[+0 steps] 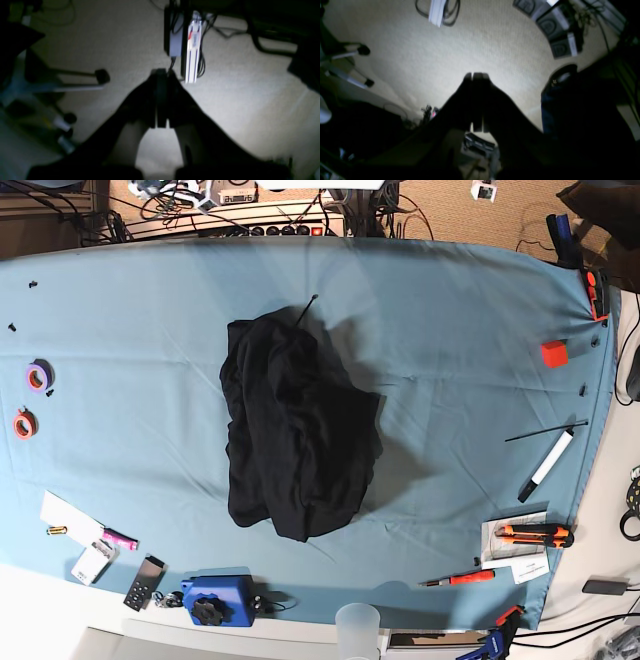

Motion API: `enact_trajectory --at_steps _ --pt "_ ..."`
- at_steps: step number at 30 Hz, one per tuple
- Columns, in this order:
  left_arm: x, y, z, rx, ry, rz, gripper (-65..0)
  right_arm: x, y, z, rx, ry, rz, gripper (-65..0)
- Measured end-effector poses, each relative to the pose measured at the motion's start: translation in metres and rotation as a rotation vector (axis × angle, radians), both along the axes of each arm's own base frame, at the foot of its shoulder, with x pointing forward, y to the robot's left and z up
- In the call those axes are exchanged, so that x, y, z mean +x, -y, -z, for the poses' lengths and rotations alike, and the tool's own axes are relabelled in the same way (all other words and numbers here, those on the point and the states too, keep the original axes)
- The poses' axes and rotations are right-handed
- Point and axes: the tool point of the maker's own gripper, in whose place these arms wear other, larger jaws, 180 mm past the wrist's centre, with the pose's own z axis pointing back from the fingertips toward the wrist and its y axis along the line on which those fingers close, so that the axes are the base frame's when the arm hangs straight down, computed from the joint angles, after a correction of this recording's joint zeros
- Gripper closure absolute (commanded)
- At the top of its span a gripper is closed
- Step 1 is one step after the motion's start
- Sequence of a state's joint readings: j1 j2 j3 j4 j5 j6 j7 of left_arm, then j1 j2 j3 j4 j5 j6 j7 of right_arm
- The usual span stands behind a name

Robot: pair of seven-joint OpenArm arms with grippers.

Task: Layout the t-shirt on the table in an organized manner, then fold the t-shirt properly

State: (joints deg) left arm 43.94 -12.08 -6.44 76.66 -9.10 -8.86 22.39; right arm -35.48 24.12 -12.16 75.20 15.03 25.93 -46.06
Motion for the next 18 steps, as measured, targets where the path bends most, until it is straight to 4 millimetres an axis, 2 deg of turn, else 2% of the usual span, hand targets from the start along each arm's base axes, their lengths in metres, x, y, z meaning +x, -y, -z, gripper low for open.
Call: enact_trajectory --at_steps 5,8,11,14,18 --pt "-0.023 -0.003 -0.023 0.013 -0.112 0.051 0.0 0.0 0.001 -0.031 0.04 -0.039 0.181 0.0" --pt "-0.027 -0.006 -0.04 0.026 -0.124 0.063 0.0 0.011 0.006 -0.053 0.07 -0.027 0.283 0.0" --pt "-0.026 -0.006 -0.06 0.035 -0.124 0.078 0.0 0.021 0.014 -0.075 0.094 -0.003 0.333 0.0" --pt "-0.022 -0.006 -0.085 0.048 -0.137 0.104 0.0 0.031 0.014 -0.101 0.16 0.026 0.348 0.0" --pt "0.002 -0.003 -0.121 0.068 -0.085 0.141 0.0 0.057 0.01 -0.14 0.273 0.127 0.355 0.0"
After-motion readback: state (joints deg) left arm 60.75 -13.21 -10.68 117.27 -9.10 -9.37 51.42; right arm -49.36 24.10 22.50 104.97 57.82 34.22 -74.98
